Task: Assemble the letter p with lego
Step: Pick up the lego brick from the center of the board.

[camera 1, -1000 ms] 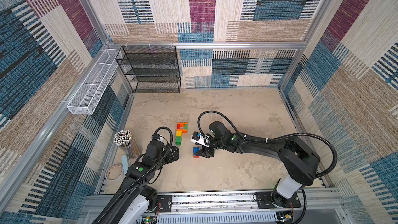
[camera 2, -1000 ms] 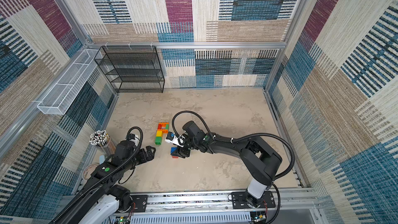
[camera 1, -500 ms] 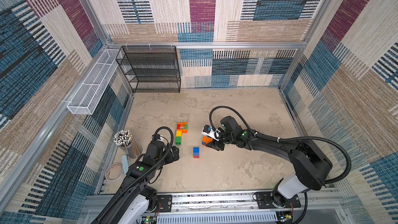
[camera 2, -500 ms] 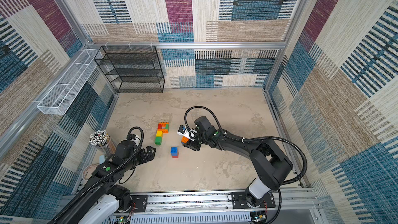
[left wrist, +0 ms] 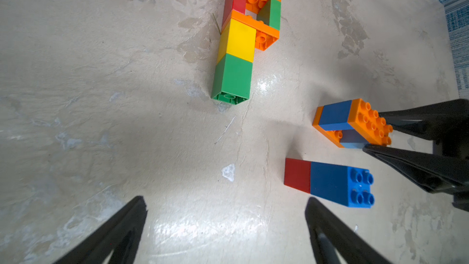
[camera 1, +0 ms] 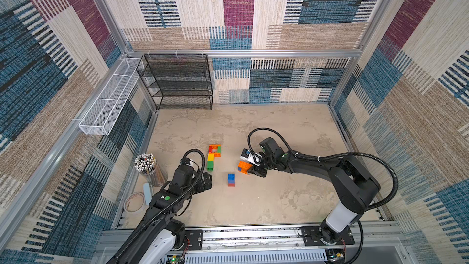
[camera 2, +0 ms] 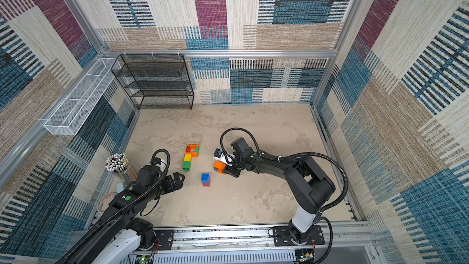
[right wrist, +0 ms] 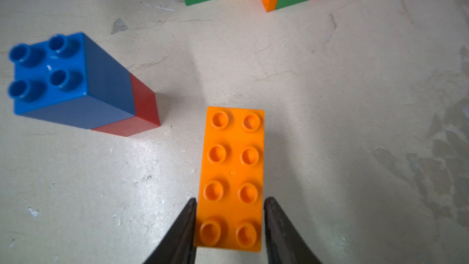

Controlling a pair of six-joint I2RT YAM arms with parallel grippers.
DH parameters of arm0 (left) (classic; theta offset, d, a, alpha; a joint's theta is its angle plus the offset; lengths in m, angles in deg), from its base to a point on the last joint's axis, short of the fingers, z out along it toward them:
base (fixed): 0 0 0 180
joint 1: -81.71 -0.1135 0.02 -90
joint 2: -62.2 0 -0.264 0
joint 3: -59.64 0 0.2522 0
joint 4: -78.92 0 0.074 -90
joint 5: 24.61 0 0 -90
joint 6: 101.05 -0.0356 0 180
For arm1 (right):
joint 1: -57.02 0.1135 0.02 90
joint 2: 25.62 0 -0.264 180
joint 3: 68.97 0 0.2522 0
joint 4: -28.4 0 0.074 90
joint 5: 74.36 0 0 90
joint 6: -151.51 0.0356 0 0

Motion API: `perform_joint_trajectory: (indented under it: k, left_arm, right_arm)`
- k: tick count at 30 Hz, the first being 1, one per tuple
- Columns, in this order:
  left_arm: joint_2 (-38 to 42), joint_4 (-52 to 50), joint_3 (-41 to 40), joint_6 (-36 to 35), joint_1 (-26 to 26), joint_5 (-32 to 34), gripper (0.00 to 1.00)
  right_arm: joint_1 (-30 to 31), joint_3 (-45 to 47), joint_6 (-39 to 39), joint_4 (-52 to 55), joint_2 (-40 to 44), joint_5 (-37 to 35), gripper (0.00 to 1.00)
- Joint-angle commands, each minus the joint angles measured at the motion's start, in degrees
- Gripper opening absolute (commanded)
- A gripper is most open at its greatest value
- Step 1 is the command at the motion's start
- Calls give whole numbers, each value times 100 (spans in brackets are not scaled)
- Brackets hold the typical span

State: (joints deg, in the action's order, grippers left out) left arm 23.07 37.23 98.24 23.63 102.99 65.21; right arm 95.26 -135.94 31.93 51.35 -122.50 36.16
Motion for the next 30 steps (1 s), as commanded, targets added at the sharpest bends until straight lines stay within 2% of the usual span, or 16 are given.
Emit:
perform_joint_trajectory:
  k: [1,11,16,24,30]
  left_arm:
    - [-71,225,-21,-112,-2,-26,99]
    - [-141,269,-14,-111,-4,-54,99]
    - [-168,261,-7,-89,-7,-94,99]
    - [-376,184,268,-49,-10,-402,100]
    - [-344,86,537,-56,-10,-783,99]
  right_arm:
    - [-13,-32,-98,-135,-12,62,43]
    - [-26,-101,-201,-146,-125,259,31]
    - [-28,-79,-232,-102,171,205,26]
    - [21,-547,-178,653,844,594,20]
    - [434,-823,-264,1265,1054,755,20]
